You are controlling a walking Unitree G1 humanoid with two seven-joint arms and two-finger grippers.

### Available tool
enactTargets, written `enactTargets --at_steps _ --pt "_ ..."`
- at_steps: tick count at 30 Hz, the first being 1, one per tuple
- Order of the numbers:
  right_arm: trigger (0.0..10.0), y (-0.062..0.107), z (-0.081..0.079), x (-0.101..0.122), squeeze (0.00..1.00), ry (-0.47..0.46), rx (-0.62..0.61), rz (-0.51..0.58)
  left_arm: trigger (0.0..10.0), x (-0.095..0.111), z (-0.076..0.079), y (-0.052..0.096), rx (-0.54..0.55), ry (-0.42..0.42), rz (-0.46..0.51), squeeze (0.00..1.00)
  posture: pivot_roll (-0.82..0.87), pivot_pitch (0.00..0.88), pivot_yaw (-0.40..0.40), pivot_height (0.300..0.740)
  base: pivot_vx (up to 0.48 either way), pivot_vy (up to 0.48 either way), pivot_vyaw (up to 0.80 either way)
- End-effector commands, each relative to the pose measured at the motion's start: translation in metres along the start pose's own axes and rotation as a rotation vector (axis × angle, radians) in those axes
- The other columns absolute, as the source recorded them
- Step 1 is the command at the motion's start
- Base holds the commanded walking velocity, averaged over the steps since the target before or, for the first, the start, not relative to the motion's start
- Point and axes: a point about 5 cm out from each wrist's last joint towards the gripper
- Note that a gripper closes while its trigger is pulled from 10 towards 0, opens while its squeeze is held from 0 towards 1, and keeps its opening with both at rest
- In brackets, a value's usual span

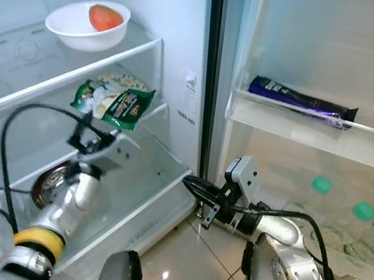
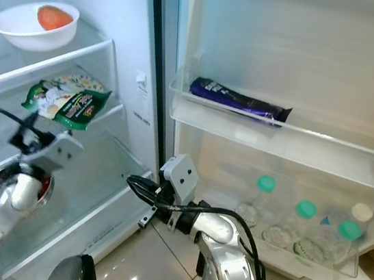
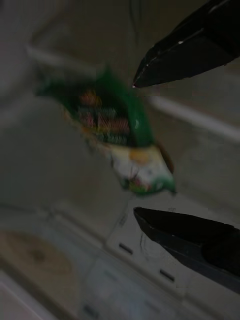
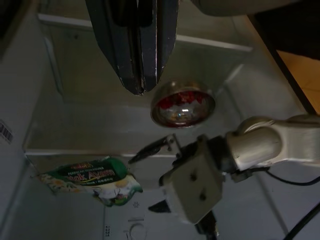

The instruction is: Restocking fridge

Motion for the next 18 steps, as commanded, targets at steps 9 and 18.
enactTargets --at_steps 9,18 --pt "10.0 0.004 -0.015 -0.047 0.0 -0.058 0.037 -0.147 10.0 0.0 0.051 0.033 -0.158 0.281 -0.106 0.0 -0.11 0.055 0.075 0.495 0.0 0.0 0.0" --pt "10.0 0.02 -0.023 -0.087 0.0 -0.155 0.003 -0.264 10.0 -0.027 0.091 0.081 -0.346 0.574 -0.378 0.0 -0.1 0.031 0.075 0.495 0.0 0.0 0.0"
Point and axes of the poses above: a point about 5 cm out from each wrist's last joint towards the gripper, its own y axis pointing back from the gripper into the wrist, its own x axis along the axis of the wrist's last joint, z = x × y, and after that the axes turned 5 degrees about y, right-handed
